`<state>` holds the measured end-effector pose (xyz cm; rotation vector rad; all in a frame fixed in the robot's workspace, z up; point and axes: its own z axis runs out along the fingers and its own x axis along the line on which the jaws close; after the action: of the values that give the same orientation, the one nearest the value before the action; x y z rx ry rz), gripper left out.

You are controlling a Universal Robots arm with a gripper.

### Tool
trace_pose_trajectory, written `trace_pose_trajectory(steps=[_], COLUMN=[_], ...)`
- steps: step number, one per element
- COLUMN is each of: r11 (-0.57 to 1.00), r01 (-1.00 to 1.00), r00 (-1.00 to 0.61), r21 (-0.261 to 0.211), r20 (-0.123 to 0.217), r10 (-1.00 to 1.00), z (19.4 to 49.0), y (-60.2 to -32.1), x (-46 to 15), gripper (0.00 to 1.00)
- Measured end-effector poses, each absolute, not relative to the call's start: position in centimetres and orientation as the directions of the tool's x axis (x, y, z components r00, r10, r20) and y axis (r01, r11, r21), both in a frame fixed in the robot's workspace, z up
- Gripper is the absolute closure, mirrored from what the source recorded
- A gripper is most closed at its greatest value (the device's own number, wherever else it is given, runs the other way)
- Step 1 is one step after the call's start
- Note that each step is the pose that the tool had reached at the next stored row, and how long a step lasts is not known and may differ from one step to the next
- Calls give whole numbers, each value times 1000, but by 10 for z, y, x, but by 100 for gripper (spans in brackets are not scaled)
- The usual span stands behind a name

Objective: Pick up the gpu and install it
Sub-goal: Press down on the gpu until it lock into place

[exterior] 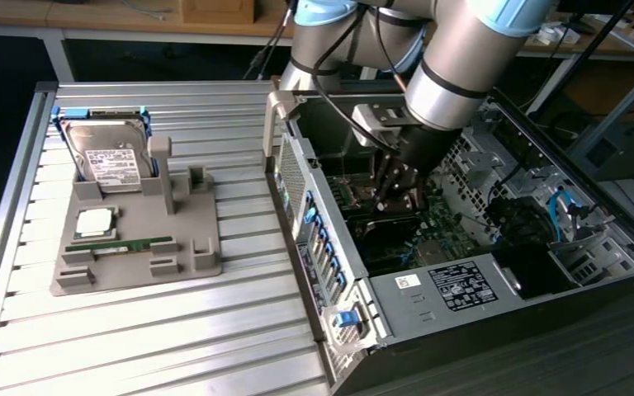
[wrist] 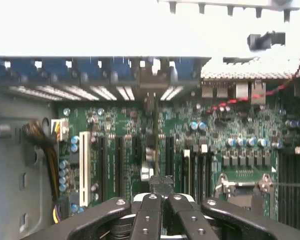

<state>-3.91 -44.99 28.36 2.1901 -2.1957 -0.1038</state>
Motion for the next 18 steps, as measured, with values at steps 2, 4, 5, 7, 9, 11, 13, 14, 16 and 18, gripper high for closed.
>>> trace_pose_trajectory(steps=[2, 4, 5, 7, 9, 11, 13, 14, 16, 18], r11=[2, 2, 2, 2, 2, 2, 2, 2, 2, 2], r01=[-997, -997, -997, -997, -997, -997, -997, -997, -997, -997], r00=[-3, -3, -3, -3, -3, -3, -3, -3, -3, -3], r21=[75, 75, 75, 75, 75, 75, 75, 75, 75, 75], r20=[-20, -20, -20, -20, -20, -20, -20, -20, -20, -20], r10=[-1000, -1000, -1000, -1000, -1000, -1000, -1000, -1000, -1000, -1000], z=[283, 282, 281, 280, 278, 277, 277, 276, 275, 274], y=[-450, -450, -450, -450, -450, -450, -450, -450, -450, -450], x=[-42, -45, -47, -51, -53, -54, -55, -55, -55, -56], gripper=[89, 89, 89, 89, 89, 89, 89, 89, 89, 89])
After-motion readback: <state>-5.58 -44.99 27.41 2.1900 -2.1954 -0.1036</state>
